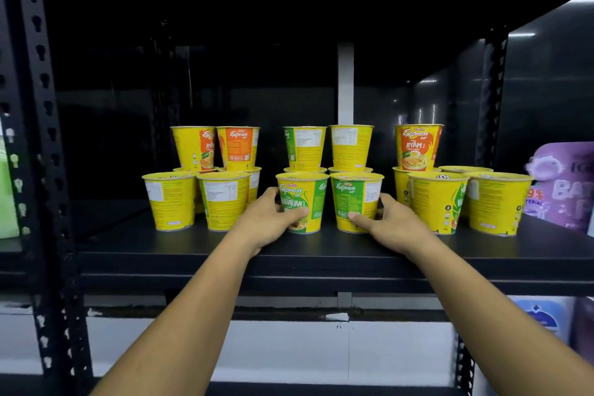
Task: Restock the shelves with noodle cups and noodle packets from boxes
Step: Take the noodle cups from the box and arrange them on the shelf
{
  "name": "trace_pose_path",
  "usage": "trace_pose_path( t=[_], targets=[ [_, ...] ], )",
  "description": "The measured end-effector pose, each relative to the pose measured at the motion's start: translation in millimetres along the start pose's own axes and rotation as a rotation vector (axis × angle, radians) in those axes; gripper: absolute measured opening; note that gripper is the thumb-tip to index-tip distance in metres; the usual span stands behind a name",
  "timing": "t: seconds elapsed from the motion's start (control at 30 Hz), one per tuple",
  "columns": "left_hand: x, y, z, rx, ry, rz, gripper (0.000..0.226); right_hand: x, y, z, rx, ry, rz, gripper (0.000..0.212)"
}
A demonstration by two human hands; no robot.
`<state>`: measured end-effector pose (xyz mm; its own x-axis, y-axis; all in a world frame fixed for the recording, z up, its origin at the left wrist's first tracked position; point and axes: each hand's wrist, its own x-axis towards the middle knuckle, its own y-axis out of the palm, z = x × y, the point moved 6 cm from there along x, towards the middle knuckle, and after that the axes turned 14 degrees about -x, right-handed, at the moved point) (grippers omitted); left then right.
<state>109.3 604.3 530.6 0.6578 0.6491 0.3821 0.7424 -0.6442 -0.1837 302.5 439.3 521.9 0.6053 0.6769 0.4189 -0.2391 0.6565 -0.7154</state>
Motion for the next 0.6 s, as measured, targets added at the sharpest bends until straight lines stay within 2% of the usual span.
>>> trace_pose_path(
  t=[0.33,0.4,0.5,0.6],
  targets=[
    [-2.8,-5.2,1.1,0.267,0.031,-0.071,0.042,-9.2,-5.1,5.0,-0.178,0.045,-0.032,0.056],
    [-5.4,-6.1,-2.7,0.317,0.055,-0.111,0.040,-12.1,-8.9,5.1,-0.262,0.081,-0.104,0.058],
    [-13.5,-12.1,-11.7,0.396,0.112,-0.277,0.040,-21.3,-19.0,7.5,-0.304,0.123,-0.253,0.063],
    [-23.3,-13.7,-19.5,0.425,0.186,-0.388,0.041,-30.0,-25.2,12.5,-0.278,0.088,-0.351,0.054]
  ],
)
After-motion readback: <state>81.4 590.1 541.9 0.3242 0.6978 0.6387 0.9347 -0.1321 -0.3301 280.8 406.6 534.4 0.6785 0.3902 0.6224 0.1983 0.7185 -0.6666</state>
